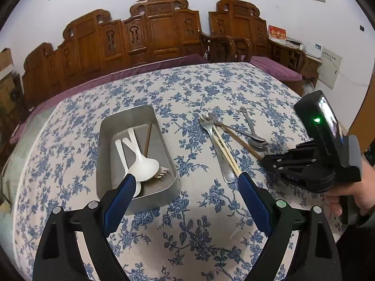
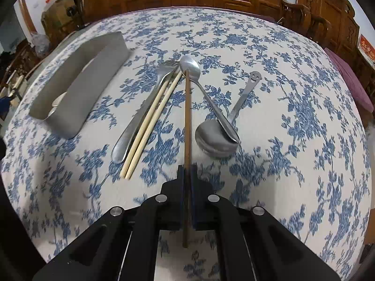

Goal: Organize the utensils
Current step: 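Reach the right tool to the utensil pile and grasp a wooden chopstick, then grasp a metal fork with the left tool while the right tool holds the chopstick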

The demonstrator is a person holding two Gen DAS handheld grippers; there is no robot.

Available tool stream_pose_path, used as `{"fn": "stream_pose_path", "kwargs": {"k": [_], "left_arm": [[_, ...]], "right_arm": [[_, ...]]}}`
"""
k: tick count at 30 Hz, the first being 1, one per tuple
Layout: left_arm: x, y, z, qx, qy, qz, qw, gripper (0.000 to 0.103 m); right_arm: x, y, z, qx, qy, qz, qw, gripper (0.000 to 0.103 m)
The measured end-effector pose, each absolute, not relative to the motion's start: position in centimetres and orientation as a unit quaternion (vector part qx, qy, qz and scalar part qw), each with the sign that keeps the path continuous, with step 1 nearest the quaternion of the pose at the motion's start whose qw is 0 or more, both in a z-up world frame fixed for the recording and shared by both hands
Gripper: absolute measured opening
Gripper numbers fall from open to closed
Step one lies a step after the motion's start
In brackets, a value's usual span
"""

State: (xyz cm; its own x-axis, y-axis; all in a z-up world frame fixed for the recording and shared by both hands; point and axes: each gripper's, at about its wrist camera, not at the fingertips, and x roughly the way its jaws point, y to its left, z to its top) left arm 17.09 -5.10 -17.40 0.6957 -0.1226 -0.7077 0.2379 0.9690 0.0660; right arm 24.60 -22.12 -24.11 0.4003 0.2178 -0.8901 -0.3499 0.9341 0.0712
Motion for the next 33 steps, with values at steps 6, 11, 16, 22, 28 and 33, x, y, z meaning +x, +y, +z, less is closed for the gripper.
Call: {"fn": "stream_pose_path", "kwargs": {"k": [6, 11, 16, 22, 28, 33], "left_arm": [[17.9, -6.5, -17.5, 0.085, 0.392, -0.099, 0.911, 0.085], [19.7, -8.4, -18.0, 0.087, 0.408, -0.107, 0.902, 0.077], [22.5, -10.0, -19.0, 0.086, 0.43, -0.114, 0.892, 0.064], [25.9, -11.2, -21.4, 0.081, 0.466, -0.115, 0.874, 0.048], [27.7, -12.1, -23.4, 0.094, 0.496, -0.103, 0.857, 0.036], [28.7, -12.1, -24.7, 0.091, 0.518, -0.099, 0.845, 0.032]], "right_arm": [[23.1, -23.7, -21.9, -0.048, 0.499, 0.187, 0.845, 0.006], [22.5, -25.1, -21.2, -0.039, 0.491, 0.194, 0.848, 0.006], [22.5, -26.2, -21.3, -0.034, 0.487, 0.198, 0.85, 0.006], [22.5, -26.6, -21.5, -0.024, 0.489, 0.206, 0.847, 0.006], [22.8, -27.2, -21.1, -0.006, 0.488, 0.211, 0.847, 0.006], [22.9, -27.7, -20.4, 0.009, 0.484, 0.216, 0.848, 0.006]]}}
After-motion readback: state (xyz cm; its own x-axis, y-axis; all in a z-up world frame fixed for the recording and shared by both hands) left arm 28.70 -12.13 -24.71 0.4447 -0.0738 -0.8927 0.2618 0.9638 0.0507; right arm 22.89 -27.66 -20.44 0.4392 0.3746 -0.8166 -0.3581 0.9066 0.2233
